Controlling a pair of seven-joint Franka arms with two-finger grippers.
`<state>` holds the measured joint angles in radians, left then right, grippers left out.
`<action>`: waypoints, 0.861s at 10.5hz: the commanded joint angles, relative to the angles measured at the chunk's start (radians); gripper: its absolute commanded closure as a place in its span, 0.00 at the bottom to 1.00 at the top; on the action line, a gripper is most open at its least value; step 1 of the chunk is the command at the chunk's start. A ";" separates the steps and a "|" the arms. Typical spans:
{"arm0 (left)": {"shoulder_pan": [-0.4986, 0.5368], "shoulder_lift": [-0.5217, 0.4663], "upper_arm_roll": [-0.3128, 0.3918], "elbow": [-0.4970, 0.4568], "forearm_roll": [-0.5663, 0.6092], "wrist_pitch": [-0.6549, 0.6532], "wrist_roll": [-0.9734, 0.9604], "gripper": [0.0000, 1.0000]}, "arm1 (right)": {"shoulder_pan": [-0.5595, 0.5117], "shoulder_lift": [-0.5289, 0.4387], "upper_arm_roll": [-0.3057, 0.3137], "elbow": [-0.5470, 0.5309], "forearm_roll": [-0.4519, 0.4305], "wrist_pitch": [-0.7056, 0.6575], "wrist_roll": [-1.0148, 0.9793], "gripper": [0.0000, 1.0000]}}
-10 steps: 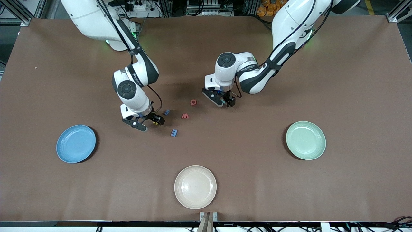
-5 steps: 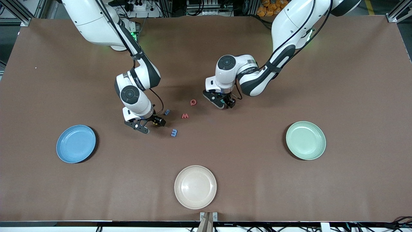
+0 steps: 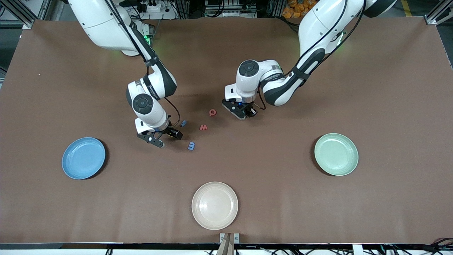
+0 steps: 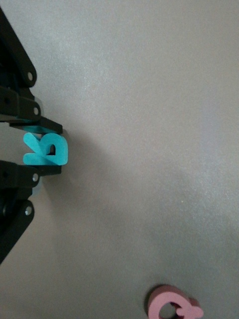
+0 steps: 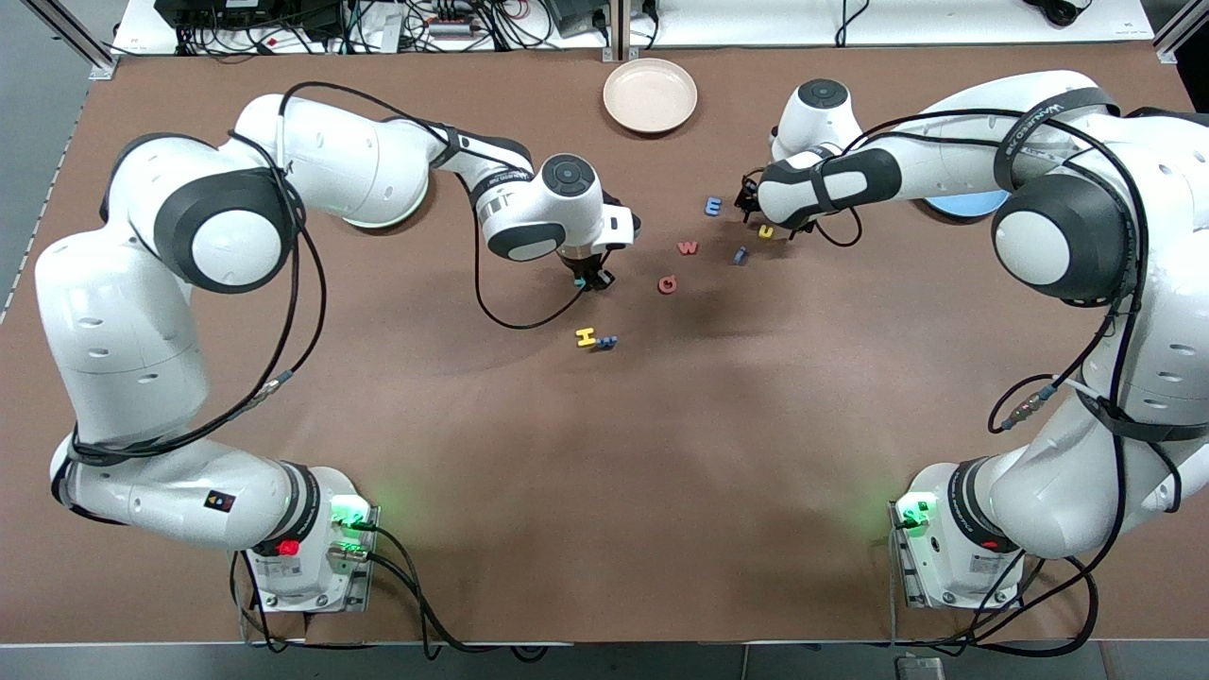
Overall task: Sort upper and lower case letters into plates
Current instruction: 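Place the R in the green plate while the right gripper grasps the u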
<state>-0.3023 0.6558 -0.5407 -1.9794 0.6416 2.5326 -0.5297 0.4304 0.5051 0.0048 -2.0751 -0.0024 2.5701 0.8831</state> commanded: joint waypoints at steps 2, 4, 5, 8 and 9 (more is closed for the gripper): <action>0.047 -0.088 0.030 -0.013 0.021 -0.032 -0.035 1.00 | 0.001 0.003 0.000 -0.014 0.013 0.027 -0.009 0.00; 0.145 -0.174 0.028 -0.030 -0.032 -0.090 -0.021 1.00 | 0.001 0.004 0.001 -0.013 0.015 0.027 -0.009 0.00; 0.194 -0.205 0.028 -0.032 -0.052 -0.127 -0.007 1.00 | 0.001 0.004 0.001 -0.014 0.015 0.027 -0.009 0.00; 0.351 -0.255 0.039 -0.021 -0.106 -0.213 0.037 1.00 | 0.005 0.009 0.001 -0.014 0.016 0.027 0.002 0.00; 0.389 -0.257 0.077 -0.019 -0.158 -0.216 0.059 1.00 | 0.005 0.009 0.001 -0.014 0.016 0.025 0.003 0.00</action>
<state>0.0375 0.4281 -0.4922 -1.9741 0.5468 2.3261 -0.5053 0.4307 0.5093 0.0061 -2.0855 -0.0018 2.5828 0.8835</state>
